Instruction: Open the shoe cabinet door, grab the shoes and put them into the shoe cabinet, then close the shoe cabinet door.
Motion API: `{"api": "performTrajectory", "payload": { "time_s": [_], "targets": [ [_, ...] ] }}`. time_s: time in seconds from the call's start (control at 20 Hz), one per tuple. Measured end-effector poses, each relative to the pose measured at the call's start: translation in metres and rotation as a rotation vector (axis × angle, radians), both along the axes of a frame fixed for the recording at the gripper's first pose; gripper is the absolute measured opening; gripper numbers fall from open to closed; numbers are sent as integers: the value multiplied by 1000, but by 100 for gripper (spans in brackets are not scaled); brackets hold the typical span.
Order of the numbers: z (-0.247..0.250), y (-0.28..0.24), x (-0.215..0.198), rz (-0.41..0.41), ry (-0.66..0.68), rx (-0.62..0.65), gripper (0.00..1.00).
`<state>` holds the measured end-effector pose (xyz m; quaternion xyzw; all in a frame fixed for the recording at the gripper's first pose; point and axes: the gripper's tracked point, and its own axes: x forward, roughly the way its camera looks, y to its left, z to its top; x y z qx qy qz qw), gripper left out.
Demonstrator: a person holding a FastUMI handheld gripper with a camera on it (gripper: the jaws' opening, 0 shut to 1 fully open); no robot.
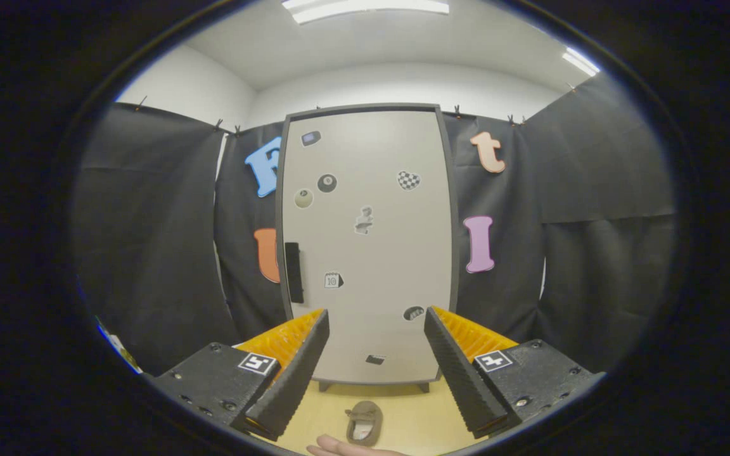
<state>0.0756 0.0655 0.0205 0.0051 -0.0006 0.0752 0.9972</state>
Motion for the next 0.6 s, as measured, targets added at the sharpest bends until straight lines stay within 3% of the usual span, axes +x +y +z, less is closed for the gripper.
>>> {"api": "performTrajectory", "payload": {
  "time_s": [0.6],
  "targets": [
    [-2, 120, 116, 131, -16, -19, 99]
  ]
}}
